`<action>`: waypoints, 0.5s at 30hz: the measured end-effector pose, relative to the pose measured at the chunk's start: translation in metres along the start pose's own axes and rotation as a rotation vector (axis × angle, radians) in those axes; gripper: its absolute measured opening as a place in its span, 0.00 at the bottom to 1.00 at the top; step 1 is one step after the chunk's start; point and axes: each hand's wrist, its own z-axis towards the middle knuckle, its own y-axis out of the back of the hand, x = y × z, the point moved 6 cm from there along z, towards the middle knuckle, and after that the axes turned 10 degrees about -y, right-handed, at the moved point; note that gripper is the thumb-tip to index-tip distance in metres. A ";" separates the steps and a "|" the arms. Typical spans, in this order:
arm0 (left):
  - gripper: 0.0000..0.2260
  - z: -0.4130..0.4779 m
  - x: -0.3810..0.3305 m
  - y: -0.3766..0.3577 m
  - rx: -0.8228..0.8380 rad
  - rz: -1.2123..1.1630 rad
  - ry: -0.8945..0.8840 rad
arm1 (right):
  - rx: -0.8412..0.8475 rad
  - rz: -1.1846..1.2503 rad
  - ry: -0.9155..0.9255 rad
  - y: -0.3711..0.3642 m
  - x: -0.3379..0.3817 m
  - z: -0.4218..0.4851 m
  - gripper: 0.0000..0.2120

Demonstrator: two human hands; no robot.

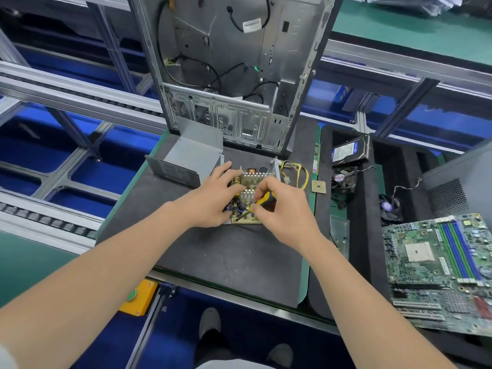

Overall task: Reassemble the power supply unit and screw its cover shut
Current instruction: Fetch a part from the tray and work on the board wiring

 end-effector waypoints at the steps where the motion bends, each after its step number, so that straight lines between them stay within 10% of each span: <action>1: 0.29 0.000 0.001 0.000 0.010 -0.014 0.011 | 0.004 -0.022 0.026 -0.003 0.003 0.000 0.11; 15: 0.31 0.001 0.004 0.000 0.036 -0.075 0.037 | 0.055 -0.146 0.138 -0.014 0.022 0.013 0.09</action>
